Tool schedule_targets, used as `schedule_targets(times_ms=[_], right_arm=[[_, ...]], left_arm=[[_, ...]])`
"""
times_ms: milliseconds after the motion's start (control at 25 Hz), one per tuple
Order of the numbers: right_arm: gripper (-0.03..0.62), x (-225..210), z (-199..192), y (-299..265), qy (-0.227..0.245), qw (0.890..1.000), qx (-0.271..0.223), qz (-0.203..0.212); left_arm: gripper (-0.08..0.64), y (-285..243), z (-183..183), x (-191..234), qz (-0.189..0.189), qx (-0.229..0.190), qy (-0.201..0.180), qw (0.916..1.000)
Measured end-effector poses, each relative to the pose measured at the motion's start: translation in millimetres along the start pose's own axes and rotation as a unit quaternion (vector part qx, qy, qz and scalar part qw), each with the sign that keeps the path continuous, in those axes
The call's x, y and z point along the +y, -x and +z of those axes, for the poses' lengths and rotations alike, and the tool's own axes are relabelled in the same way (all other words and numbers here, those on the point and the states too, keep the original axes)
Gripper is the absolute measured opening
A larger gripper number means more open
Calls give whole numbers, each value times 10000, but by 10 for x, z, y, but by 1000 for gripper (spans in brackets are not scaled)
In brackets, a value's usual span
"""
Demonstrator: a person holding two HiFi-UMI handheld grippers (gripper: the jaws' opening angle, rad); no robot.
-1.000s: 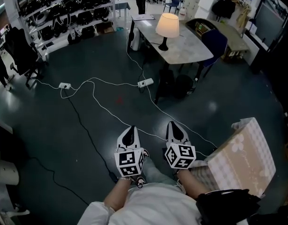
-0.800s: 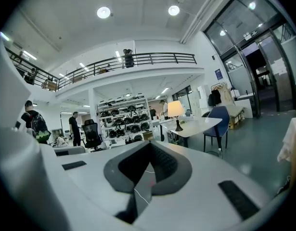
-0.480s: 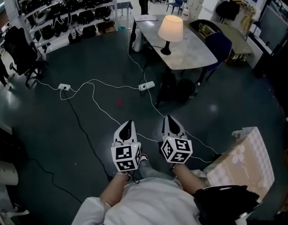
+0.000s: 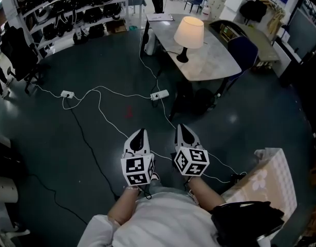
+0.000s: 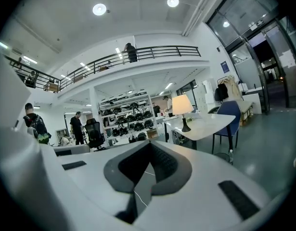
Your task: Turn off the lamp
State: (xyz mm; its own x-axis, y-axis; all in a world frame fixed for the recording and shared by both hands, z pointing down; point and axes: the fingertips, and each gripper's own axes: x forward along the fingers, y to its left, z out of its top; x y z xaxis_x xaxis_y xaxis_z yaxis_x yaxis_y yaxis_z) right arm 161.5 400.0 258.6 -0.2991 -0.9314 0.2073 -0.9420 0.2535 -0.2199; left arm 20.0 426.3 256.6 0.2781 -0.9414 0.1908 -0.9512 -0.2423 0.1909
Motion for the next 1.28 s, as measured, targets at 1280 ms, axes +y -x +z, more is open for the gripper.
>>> schedule_targets(times_ms=[1280], right_arm=[[-2, -476, -139, -1200, 99, 9956, 832, 426]], left_arm=[[5, -1230, -58, 264, 234, 398, 152, 9988]])
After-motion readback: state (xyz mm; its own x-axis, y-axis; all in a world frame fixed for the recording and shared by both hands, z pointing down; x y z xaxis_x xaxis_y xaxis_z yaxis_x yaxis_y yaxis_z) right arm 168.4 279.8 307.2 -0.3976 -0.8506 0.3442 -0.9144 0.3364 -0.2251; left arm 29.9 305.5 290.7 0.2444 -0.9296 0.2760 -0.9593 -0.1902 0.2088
